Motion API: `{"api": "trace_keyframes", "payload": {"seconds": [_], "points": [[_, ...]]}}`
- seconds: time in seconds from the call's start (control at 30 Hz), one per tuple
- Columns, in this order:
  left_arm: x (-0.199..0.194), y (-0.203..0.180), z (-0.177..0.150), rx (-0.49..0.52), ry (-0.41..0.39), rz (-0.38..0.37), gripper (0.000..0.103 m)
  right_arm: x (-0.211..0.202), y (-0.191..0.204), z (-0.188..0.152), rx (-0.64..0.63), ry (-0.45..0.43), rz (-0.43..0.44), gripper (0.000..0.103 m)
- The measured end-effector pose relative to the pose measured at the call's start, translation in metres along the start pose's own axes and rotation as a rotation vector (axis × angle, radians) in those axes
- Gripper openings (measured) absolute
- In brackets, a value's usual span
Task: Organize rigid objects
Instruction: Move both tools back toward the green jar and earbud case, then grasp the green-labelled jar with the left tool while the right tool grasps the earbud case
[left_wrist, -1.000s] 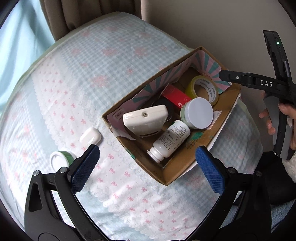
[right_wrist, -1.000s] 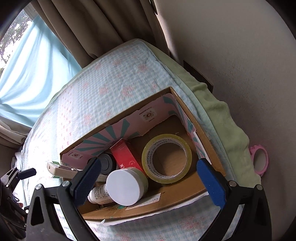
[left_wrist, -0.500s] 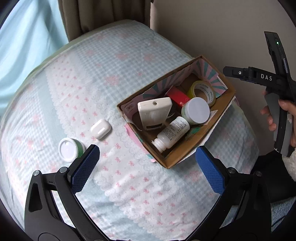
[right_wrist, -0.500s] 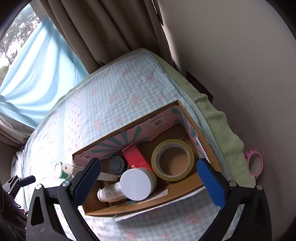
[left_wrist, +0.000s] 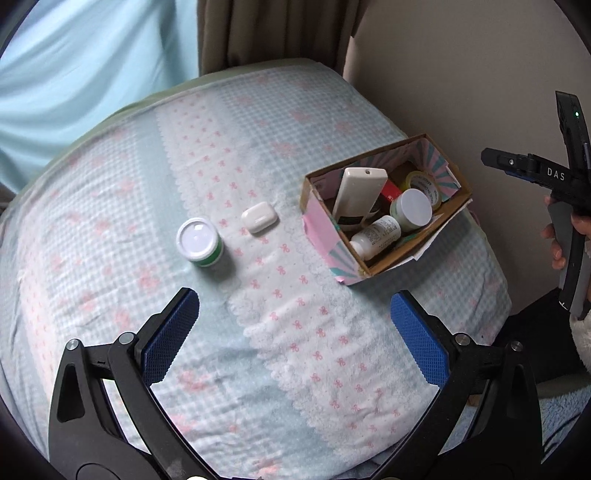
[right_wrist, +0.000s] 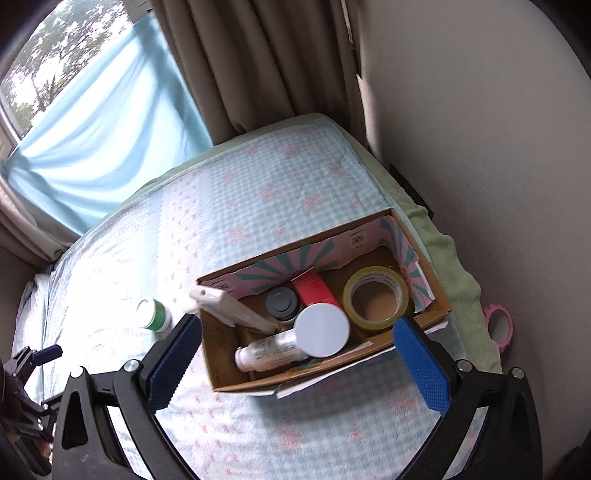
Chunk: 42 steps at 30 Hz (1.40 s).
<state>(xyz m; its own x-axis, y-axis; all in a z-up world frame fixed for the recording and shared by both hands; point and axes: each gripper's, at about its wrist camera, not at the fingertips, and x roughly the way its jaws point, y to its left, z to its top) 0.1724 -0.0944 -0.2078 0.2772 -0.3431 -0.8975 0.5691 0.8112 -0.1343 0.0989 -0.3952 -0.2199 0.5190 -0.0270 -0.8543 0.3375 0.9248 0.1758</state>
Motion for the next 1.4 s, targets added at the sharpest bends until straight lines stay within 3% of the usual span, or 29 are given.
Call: {"api": "trace_keyframes", "payload": {"seconds": [0.23, 0.5, 0.73, 0.9, 1.13, 1.33, 1.4], "points": [[-0.035, 0.053, -0.033, -0.092, -0.043, 0.062, 0.103, -0.013, 0.064, -0.023, -0.115, 0.008, -0.004, 0.103], [-0.042, 0.098, -0.052, -0.13, -0.072, 0.121, 0.103, 0.003, 0.14, -0.052, -0.221, 0.044, 0.055, 0.103], [-0.02, 0.125, -0.048, -0.132, -0.047, 0.112, 0.103, 0.033, 0.184, -0.054, -0.227, 0.082, 0.088, 0.103], [0.009, 0.145, -0.036, -0.134, -0.014, 0.086, 0.103, 0.069, 0.202, -0.039, -0.302, 0.123, 0.088, 0.103], [0.07, 0.165, -0.013, -0.123, 0.036, 0.06, 0.103, 0.146, 0.224, -0.009, -0.572, 0.229, 0.141, 0.103], [0.127, 0.164, 0.012, 0.004, 0.026, 0.059, 0.103, 0.217, 0.256, 0.001, -1.049, 0.348, 0.196, 0.103], [0.147, 0.161, 0.018, 0.068, 0.001, 0.07, 0.103, 0.241, 0.263, -0.006, -1.232, 0.37, 0.174, 0.103]]}}
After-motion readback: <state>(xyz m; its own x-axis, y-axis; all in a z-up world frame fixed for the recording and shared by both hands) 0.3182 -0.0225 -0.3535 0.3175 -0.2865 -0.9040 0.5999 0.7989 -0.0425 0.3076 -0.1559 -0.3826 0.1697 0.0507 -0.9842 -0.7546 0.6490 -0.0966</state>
